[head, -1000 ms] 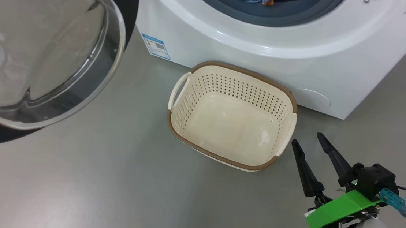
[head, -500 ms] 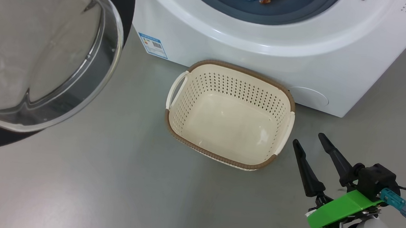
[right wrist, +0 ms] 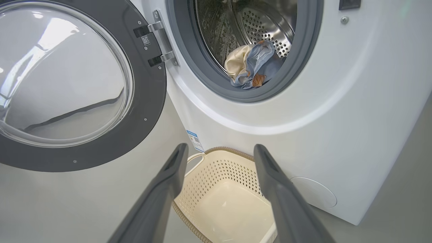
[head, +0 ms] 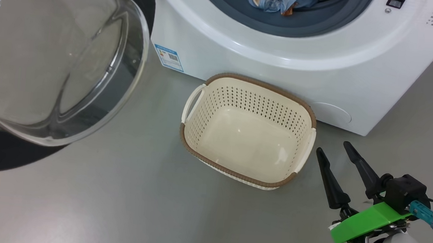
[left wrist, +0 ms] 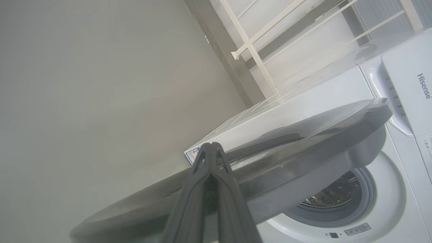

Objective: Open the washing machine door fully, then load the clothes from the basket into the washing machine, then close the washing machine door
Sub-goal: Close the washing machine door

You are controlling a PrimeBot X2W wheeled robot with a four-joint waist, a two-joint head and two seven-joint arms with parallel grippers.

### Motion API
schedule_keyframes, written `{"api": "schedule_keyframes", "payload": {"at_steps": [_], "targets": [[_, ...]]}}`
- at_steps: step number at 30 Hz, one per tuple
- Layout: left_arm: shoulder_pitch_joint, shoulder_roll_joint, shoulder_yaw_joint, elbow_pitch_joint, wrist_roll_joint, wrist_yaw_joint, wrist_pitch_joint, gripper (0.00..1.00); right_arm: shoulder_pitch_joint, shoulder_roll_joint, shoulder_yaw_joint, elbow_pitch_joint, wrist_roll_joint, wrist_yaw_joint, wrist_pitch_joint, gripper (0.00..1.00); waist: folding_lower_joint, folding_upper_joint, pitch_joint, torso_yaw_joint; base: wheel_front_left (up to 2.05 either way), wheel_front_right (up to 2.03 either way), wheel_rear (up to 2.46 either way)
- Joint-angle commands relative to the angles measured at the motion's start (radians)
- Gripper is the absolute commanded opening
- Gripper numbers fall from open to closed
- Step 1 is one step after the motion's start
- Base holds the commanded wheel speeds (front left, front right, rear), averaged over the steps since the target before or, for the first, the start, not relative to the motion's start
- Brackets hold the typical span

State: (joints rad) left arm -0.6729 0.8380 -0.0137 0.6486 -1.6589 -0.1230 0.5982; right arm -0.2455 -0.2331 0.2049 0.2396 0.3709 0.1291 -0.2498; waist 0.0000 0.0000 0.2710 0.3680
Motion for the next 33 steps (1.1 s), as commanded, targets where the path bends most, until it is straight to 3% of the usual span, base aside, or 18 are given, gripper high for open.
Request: {"api": "schedule_keyframes", "payload": {"at_steps": [1,17,33], "targets": [[0.002,0.02,0.013,-0.045,-0.008,-0.008,0.032,0.0,0.014,0.003,0.016,-0.022,-0.004,0.002,-0.012,1.0,0.0,0.0,-0.008,0.005,0.0,0.0,0.0],[0.073,-0.013,0.063,-0.22,-0.013,-0.008,0.184,0.0,0.041,0.014,-0.003,-0.03,0.004,0.002,-0.012,1.0,0.0,0.0,-0.048,0.015,0.0,0.0,0.0],[0.107,-0.12,0.112,-0.46,-0.026,-0.008,0.377,0.0,0.084,0.033,-0.042,-0.047,0.008,0.002,-0.012,1.0,0.0,0.0,-0.095,-0.03,0.0,0.0,0.0]]}}
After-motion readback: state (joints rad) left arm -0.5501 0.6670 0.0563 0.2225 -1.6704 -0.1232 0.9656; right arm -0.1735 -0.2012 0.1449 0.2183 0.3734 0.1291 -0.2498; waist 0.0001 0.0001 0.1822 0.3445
